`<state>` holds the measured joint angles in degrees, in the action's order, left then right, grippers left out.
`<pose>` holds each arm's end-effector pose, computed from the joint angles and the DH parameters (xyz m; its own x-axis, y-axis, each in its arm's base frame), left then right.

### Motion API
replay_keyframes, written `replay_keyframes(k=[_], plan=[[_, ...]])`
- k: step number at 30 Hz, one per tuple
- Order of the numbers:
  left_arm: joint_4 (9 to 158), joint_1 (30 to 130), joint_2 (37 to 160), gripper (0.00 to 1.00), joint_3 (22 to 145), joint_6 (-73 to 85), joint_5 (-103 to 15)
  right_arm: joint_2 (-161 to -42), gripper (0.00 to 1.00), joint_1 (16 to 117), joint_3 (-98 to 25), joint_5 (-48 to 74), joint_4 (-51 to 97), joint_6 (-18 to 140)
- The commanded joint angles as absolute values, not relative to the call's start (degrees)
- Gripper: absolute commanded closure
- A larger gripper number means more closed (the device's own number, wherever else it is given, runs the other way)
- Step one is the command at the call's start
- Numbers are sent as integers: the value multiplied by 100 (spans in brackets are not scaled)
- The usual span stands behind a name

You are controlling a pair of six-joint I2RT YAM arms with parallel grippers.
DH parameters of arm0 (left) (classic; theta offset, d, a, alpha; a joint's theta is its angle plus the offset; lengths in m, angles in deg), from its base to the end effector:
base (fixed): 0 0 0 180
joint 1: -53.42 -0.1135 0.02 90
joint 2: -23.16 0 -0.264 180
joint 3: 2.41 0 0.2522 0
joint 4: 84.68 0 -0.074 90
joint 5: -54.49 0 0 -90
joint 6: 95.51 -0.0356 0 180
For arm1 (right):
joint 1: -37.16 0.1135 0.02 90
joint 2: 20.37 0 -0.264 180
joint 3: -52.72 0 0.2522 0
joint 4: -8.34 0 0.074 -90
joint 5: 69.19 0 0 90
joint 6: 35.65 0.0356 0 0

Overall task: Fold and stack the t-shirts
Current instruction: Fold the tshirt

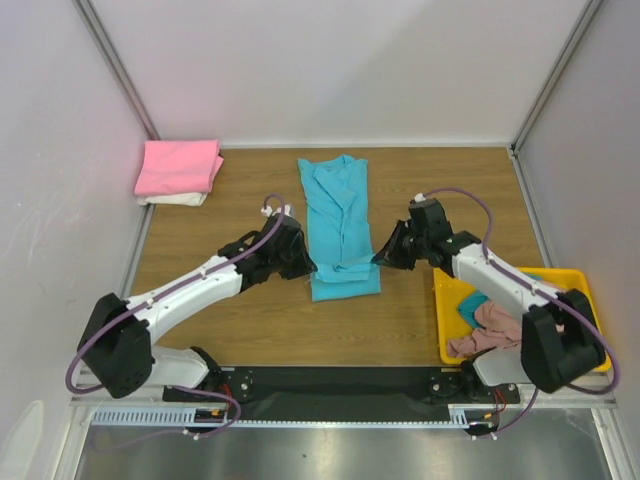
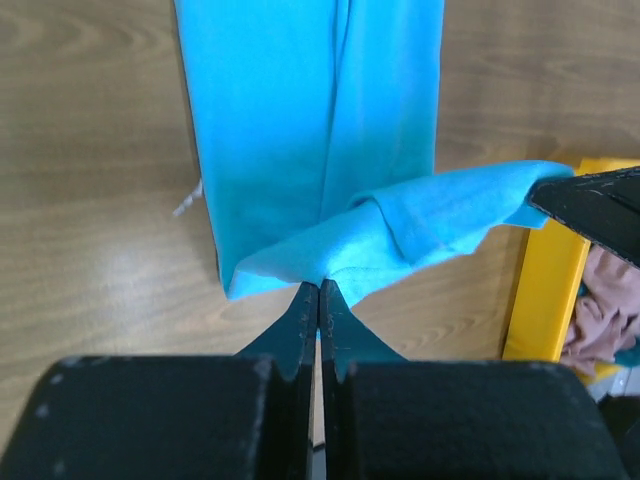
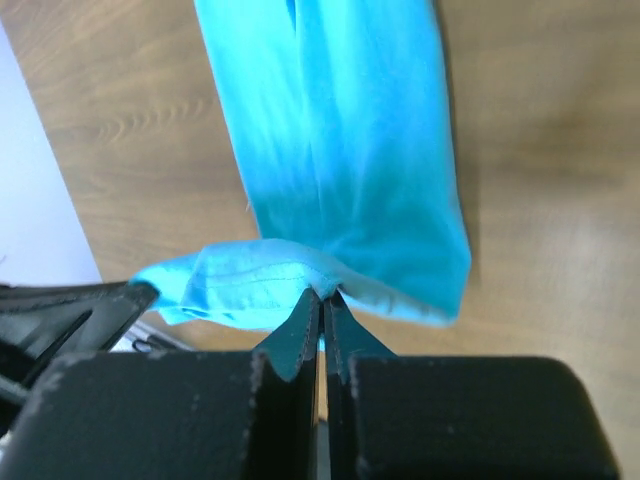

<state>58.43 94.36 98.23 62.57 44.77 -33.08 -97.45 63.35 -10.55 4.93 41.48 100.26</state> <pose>0.2088 -0.1791 0.2443 -0.8397 -0.2889 -0.4598 -0.0204 0.8629 -0.5050 0.2467 0.1322 0.2315 -0.8815 0.3363 -0.3314 0.0590 0.7748 0.6294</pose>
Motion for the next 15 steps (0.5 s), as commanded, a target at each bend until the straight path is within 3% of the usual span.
replay_keyframes(k=[1,15], plan=[[6064,9209,10110,100,6707,4134,-3367,-10157,100,6160,-1613,42,3924,9487],[6328,8594,11121,100,7418,3844,-3507,-11687,100,5782,-2844,-485,3581,9214]])
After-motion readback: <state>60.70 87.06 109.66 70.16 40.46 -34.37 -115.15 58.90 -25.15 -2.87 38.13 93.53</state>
